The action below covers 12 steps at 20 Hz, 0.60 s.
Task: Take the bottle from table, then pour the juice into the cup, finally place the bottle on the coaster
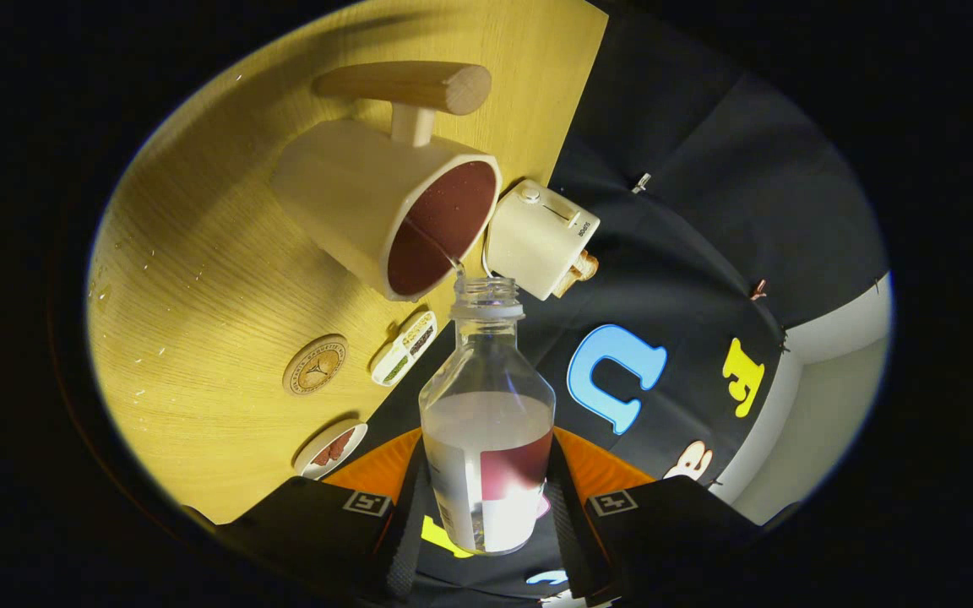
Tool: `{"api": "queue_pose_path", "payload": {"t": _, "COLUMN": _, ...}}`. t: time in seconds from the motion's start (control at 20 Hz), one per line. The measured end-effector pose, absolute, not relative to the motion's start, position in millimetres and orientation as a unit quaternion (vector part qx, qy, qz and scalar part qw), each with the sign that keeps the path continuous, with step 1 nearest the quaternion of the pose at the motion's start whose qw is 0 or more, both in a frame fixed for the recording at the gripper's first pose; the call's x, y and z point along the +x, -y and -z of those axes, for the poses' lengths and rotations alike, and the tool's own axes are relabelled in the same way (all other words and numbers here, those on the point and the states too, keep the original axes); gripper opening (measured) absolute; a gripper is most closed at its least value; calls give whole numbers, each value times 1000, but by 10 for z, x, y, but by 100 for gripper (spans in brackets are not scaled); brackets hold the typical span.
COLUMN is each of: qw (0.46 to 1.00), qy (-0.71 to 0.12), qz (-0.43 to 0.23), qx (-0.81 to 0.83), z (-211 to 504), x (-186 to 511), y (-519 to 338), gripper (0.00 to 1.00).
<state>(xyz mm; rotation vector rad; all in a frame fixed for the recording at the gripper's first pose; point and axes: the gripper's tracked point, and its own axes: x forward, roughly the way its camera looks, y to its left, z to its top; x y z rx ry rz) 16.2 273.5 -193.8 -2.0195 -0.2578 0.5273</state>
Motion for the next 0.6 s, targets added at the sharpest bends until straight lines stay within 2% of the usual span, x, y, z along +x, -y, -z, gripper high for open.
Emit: {"api": "queue_pose_path", "payload": {"t": 0.6, "qw": 440, "qy": 166, "qz": -226, "qx": -853, "z": 1923, "x": 160, "y": -2785, "gripper": 70}}
